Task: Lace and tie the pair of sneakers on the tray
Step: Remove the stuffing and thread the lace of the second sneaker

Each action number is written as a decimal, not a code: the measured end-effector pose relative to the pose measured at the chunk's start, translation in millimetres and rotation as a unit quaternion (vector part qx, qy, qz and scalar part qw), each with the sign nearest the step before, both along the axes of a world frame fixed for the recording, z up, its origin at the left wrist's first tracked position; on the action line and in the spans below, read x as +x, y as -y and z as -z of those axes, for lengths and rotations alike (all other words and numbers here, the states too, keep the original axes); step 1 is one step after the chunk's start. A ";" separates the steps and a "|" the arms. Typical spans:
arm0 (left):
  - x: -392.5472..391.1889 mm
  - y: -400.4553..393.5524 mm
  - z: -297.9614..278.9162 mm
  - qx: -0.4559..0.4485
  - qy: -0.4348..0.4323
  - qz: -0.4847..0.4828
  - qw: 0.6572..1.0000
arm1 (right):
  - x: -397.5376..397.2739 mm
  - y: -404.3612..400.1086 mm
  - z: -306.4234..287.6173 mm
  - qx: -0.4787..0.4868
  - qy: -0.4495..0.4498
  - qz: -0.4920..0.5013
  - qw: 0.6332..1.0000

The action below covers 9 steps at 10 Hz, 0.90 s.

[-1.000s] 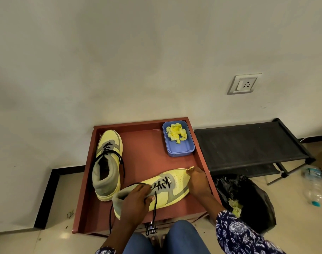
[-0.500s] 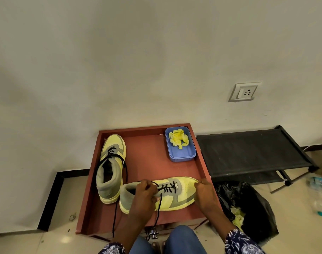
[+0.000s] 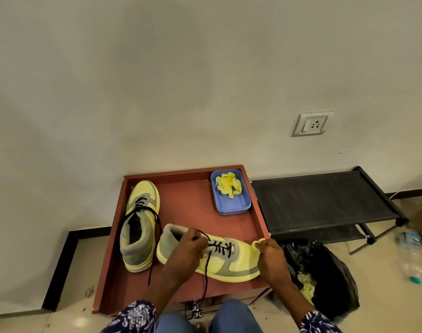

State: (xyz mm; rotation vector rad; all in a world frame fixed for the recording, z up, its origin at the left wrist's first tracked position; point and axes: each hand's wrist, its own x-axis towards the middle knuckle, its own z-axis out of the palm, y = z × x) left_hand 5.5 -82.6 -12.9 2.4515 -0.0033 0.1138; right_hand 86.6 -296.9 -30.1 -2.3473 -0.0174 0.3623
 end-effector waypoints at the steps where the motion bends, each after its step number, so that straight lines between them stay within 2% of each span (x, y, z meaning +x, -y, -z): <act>1: 8.9 -14.9 -2.5 0.079 0.009 -0.004 0.997 | -7.4 7.6 8.6 -0.035 0.026 -0.037 0.998; 2: 15.3 -24.4 -6.3 0.117 0.024 -0.014 0.993 | -10.4 5.8 13.3 -0.030 0.033 -0.036 0.998; 3: 23.4 -35.3 -11.4 0.177 0.045 -0.001 0.983 | -21.8 -1.5 15.1 -0.017 0.022 -0.078 0.997; 4: 25.3 -40.3 -9.1 0.175 0.040 -0.003 0.984 | -24.6 -7.8 14.0 -0.003 0.005 -0.076 0.997; 6: 25.7 -50.4 -0.7 0.134 0.017 -0.050 0.990 | -34.8 -21.6 16.9 -0.008 -0.017 -0.109 0.994; 7: 26.4 -51.4 2.6 0.105 -0.026 -0.109 0.988 | -40.7 -29.4 17.6 -0.004 -0.009 -0.112 0.994; 9: 22.4 -41.2 15.2 0.028 -0.042 -0.208 0.977 | -53.3 -40.9 14.4 0.013 0.016 -0.124 0.992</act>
